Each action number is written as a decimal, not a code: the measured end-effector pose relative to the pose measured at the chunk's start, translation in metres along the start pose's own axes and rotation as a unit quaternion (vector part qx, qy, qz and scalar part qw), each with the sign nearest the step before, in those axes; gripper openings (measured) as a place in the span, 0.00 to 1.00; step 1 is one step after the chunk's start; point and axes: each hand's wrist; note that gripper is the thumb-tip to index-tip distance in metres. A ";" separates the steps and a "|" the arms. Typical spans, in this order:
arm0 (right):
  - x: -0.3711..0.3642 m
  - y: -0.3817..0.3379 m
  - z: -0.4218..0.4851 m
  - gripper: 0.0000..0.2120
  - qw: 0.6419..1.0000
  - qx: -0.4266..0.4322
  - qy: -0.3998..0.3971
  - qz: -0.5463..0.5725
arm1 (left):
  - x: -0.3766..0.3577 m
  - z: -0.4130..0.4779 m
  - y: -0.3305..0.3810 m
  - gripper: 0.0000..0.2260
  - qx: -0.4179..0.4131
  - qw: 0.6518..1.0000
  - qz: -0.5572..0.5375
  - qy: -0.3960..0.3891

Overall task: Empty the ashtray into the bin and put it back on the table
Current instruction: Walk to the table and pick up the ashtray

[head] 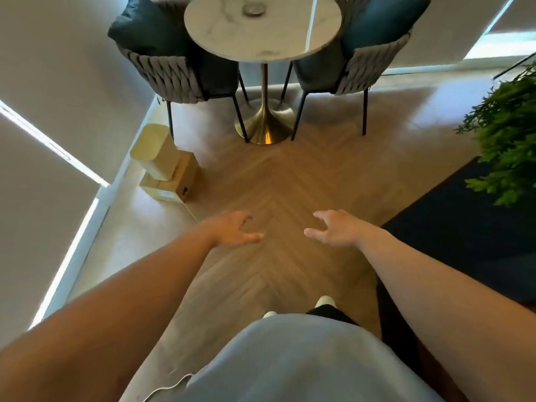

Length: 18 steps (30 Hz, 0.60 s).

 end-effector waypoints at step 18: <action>0.044 0.030 0.116 0.40 0.997 -0.014 -0.070 0.043 | 0.025 0.112 0.001 0.35 0.060 0.992 -0.050 -0.096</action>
Point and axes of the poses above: each hand's wrist, its own z-axis towards the middle knuckle, its own x-axis out of the back of the hand, y = z × x, and after that the axes turned 5 degrees about -z, right-handed
